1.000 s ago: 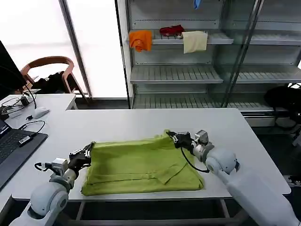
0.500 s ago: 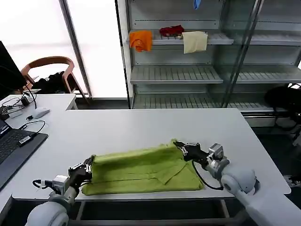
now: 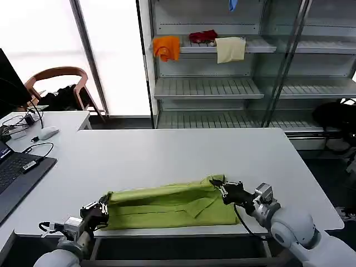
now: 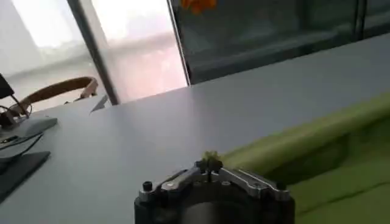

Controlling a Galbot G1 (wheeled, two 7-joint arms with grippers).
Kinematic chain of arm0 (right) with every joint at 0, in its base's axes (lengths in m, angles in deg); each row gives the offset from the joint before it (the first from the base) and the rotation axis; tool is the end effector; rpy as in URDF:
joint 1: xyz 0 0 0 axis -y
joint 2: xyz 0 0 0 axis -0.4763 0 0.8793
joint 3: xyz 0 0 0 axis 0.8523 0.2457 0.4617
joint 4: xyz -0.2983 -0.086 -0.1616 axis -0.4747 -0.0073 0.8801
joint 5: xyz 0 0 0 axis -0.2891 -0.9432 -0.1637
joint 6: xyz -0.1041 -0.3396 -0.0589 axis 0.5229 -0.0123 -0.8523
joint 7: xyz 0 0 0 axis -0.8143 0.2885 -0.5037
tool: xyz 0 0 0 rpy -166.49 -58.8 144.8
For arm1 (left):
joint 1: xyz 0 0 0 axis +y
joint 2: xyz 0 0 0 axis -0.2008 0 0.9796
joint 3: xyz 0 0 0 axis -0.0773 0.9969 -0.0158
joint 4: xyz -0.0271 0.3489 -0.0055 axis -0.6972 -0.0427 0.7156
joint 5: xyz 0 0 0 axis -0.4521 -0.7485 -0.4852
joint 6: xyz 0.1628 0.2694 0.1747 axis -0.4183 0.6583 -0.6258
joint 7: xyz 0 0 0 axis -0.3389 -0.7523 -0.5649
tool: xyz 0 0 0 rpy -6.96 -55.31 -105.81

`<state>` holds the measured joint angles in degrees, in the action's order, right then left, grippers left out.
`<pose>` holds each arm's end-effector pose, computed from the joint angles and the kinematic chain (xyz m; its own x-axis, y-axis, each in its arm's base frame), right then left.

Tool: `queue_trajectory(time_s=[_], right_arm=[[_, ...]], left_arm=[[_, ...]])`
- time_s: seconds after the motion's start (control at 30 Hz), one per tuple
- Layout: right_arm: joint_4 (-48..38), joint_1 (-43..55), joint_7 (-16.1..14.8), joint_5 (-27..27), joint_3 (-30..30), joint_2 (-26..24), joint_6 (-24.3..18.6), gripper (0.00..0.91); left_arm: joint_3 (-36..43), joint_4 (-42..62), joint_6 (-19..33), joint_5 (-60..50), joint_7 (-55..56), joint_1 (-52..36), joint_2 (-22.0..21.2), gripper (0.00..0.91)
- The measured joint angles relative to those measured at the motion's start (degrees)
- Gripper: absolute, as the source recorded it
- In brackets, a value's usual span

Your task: Fold and organize the clothes.

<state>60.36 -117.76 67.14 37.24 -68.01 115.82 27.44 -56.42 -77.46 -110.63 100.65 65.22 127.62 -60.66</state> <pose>0.2998 -0.0651 -0.2113 -0.7259 -0.5671 0.3892 -0.6307 0.7746 -0.0476 0.2144 0.0830 -0.2508 -0.9110 0.0264 0.4116 0.1315 0.9645 0.2291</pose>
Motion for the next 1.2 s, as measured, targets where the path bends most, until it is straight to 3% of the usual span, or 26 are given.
queue_trajectory(time_s=[0.1,0.13,0.17,0.2,0.23,0.27,0.3,0.4,0.53,0.97,1.1,1.2], right_arm=[[0.1,-1.0,0.3,-0.3,-0.2,0.1,-0.1,0.0],[0.2,-1.4,0.4,-0.4,-0.3,0.2,-0.1,0.0],[0.4,-1.7,0.5,-0.4,-0.4,0.3,-0.1,0.121],[0.5,-1.9,0.6,-0.4,-0.5,0.3,-0.1,0.191],[0.6,-2.2,0.9,-0.5,-0.6,0.4,0.0,0.272],[0.8,-2.5,1.1,-0.5,-0.6,0.5,0.1,0.554],[0.9,-2.8,1.4,-0.5,-0.6,0.6,0.2,0.907],[1.4,-3.6,3.2,-0.5,-0.5,1.0,0.8,0.907],[2.1,-4.0,7.7,-0.1,0.0,2.0,2.1,0.907],[5.2,-5.0,32.8,-0.8,1.2,6.1,6.4,0.907],[6.2,-6.3,36.1,-2.3,-0.6,6.5,6.0,0.907],[6.3,-8.2,35.5,-3.0,-3.4,6.3,3.2,0.907]], left_arm=[[0.4,0.3,-0.1,-0.9,0.0,0.3,-0.2,0.212],[0.6,0.4,0.0,-1.3,0.1,0.3,-0.3,0.343],[0.7,0.6,0.1,-1.6,0.2,0.3,-0.4,0.625],[0.9,0.7,0.3,-1.9,0.3,0.3,-0.5,0.816],[1.1,0.9,0.4,-2.2,0.4,0.3,-0.6,0.907],[1.3,1.1,0.6,-2.6,0.6,0.3,-0.7,0.907],[1.4,1.2,0.8,-2.9,0.7,0.2,-0.7,0.907],[1.7,1.3,1.1,-3.9,0.7,0.0,-0.7,0.907],[1.4,0.8,1.1,-5.0,0.7,0.0,-0.3,0.907],[-2.0,-3.9,-1.0,-6.9,-1.1,2.6,2.1,0.907],[-3.9,-6.3,-1.3,-6.5,-1.5,4.3,2.2,0.907],[-5.6,-7.8,-1.2,-5.9,-1.4,5.7,1.8,0.907]])
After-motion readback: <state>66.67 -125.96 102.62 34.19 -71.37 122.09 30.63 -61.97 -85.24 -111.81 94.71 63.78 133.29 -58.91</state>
